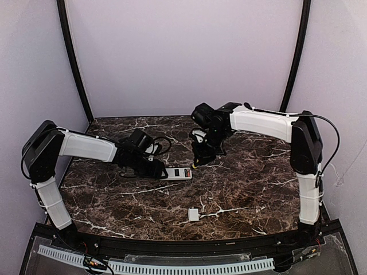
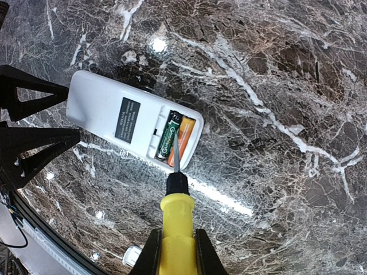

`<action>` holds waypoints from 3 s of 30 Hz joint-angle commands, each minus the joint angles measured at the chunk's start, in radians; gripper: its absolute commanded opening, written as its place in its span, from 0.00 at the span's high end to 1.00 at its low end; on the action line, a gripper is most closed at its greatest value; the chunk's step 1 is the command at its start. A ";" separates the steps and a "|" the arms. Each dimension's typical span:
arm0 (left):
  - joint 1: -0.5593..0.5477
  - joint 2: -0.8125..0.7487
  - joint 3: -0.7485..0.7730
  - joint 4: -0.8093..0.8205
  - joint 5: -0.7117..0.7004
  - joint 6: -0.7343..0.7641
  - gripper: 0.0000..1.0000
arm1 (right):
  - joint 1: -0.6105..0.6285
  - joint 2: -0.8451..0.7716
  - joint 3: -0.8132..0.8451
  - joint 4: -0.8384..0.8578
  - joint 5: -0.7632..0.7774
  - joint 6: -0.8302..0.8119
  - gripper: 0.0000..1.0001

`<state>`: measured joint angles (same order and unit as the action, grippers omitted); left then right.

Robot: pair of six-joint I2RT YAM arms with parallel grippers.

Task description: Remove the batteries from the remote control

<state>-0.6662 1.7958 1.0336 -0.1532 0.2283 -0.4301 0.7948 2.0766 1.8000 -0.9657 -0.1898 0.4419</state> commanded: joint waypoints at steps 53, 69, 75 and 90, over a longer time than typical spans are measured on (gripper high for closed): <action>-0.006 0.072 0.038 -0.016 0.026 0.009 0.61 | 0.024 0.199 0.114 -0.084 -0.145 -0.137 1.00; -0.005 0.101 0.075 -0.043 0.020 0.011 0.62 | -0.071 0.079 -0.151 0.136 -0.349 -0.236 1.00; -0.005 0.105 0.076 -0.045 0.017 0.011 0.62 | -0.096 0.068 -0.217 0.208 -0.401 -0.221 1.00; -0.005 0.123 0.102 -0.062 0.020 0.018 0.62 | -0.142 0.046 -0.376 0.371 -0.532 -0.244 1.00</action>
<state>-0.6640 1.8694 1.1187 -0.2646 0.2543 -0.4271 0.5995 2.0342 1.4960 -0.6914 -0.6624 0.2333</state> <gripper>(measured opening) 0.380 0.135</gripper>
